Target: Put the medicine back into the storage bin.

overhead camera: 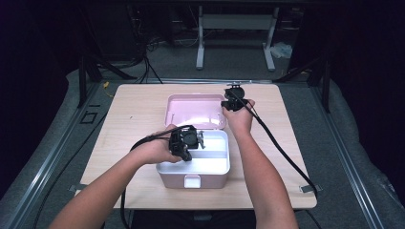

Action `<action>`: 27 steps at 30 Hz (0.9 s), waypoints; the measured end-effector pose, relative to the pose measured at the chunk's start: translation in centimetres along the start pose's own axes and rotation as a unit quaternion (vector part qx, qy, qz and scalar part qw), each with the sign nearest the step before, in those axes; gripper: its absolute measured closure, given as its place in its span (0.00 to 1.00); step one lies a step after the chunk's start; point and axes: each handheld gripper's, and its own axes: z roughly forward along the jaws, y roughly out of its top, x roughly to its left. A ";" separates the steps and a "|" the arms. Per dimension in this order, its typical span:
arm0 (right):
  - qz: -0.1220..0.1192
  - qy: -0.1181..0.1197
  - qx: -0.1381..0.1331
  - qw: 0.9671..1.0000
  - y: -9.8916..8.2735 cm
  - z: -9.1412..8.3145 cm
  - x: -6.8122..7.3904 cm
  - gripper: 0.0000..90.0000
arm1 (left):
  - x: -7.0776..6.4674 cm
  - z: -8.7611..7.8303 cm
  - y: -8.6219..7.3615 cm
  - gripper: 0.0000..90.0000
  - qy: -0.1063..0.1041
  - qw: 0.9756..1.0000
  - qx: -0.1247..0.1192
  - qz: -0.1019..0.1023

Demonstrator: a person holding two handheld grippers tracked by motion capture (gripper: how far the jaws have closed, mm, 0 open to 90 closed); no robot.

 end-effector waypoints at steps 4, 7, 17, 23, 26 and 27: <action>-0.016 -0.009 -0.008 1.000 0.2 -1.2 0.3 0.91 | -0.1 0.0 0.1 1.00 0.001 1.000 0.003 0.000; -0.026 -0.010 -0.028 0.999 0.4 -2.4 0.6 0.92 | -0.2 0.0 0.1 1.00 0.004 1.000 0.005 0.003; -0.057 -0.013 -0.103 0.993 -0.2 -7.5 2.1 0.95 | -0.5 0.0 0.2 1.00 0.015 1.000 0.007 0.006; -0.062 0.001 -0.143 0.988 -1.7 -10.8 2.8 0.96 | -0.6 0.0 0.2 1.00 0.022 1.000 0.009 0.009; -0.067 0.009 -0.158 0.985 -2.8 -12.3 3.1 0.96 | -1.0 -0.1 0.0 1.00 0.032 0.999 0.004 0.005; -0.070 0.010 -0.161 0.984 -3.2 -12.7 3.2 0.97 | -1.0 0.0 -0.1 1.00 0.033 0.999 0.000 0.004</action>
